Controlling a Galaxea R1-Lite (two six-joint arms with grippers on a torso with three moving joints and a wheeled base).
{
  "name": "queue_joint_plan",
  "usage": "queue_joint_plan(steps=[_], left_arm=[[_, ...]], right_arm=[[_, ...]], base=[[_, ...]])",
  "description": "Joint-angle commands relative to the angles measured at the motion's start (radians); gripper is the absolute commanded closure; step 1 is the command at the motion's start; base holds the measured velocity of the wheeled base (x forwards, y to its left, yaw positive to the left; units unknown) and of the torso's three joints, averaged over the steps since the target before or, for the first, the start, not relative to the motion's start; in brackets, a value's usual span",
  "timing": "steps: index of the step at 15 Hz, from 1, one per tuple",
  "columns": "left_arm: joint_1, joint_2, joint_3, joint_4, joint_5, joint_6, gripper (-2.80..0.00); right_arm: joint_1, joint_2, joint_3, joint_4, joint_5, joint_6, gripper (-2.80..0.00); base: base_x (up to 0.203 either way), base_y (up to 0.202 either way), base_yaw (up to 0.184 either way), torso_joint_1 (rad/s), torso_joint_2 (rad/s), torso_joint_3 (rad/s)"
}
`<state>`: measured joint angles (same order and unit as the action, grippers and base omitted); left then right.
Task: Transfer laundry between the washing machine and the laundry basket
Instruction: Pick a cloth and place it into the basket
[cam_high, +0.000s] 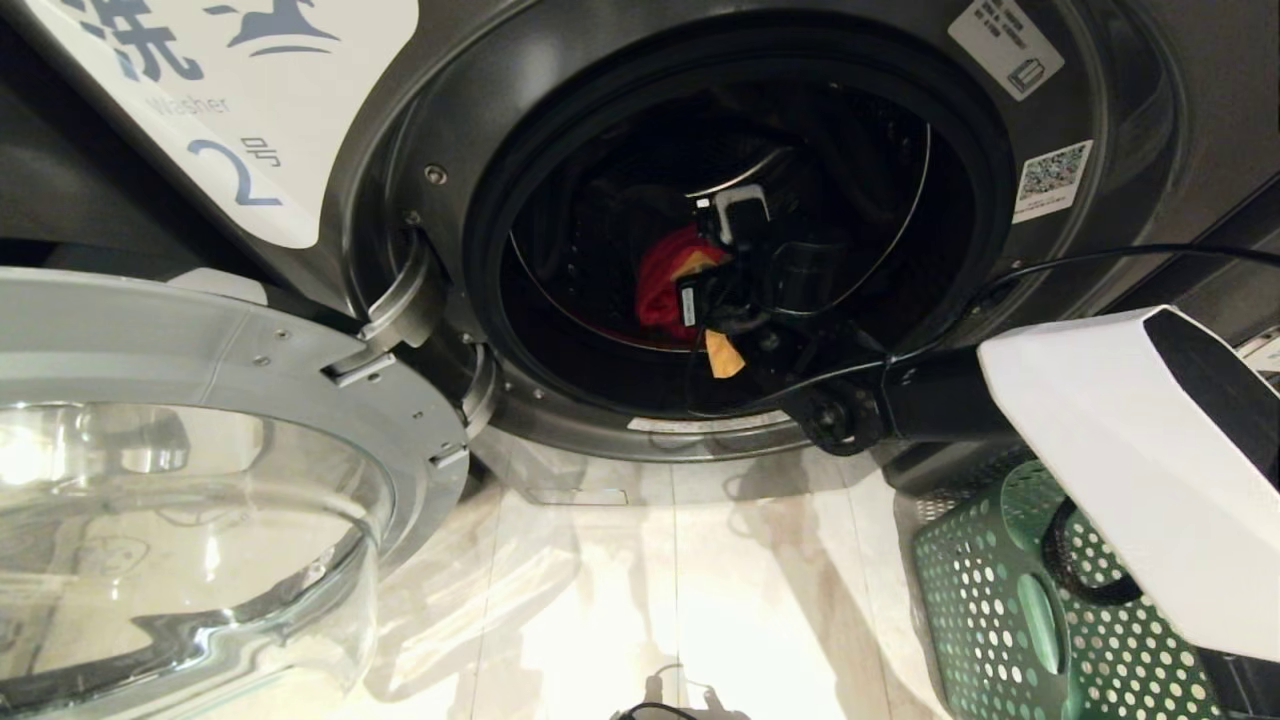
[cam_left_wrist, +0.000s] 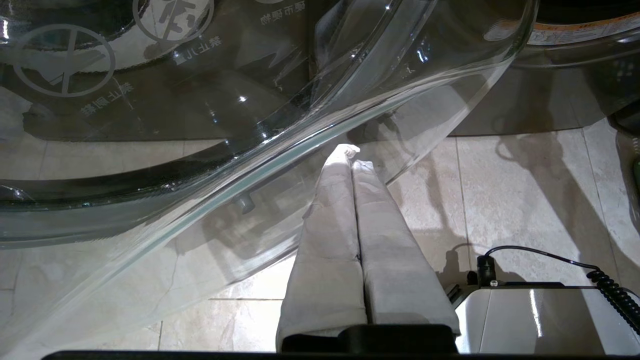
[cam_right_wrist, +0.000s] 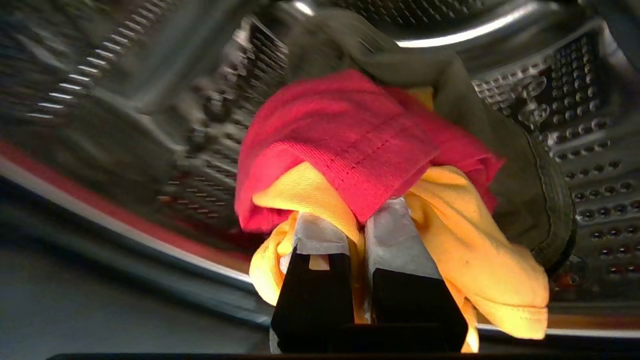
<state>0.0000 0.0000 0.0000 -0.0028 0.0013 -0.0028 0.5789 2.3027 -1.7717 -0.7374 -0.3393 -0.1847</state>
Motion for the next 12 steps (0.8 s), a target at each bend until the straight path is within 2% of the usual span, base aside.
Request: queue_joint_plan(steps=[1,5,9,12], left_arm=[[0.0,0.002,0.0,0.0,0.0,0.0,0.0],[0.0,0.002,0.0,0.0,0.0,0.0,0.0],[0.0,0.002,0.0,0.0,0.0,0.0,0.0],[0.0,0.002,0.0,0.0,0.0,0.0,0.0]], right_arm=[[0.022,-0.126,0.126,-0.048,-0.003,-0.001,0.0],[0.035,-0.284,0.315,-0.126,-0.002,0.0,0.0],[0.039,-0.457,0.469,-0.139,0.0,0.008,0.0],[0.07,-0.591,0.651,-0.146,0.001,0.02,0.0]], base=[[0.0,0.0,0.0,0.0,0.0,0.0],[0.0,0.0,0.0,0.0,0.0,0.0],[0.0,0.0,0.0,0.0,0.0,0.0],[0.0,0.0,0.0,0.0,0.0,0.0]])
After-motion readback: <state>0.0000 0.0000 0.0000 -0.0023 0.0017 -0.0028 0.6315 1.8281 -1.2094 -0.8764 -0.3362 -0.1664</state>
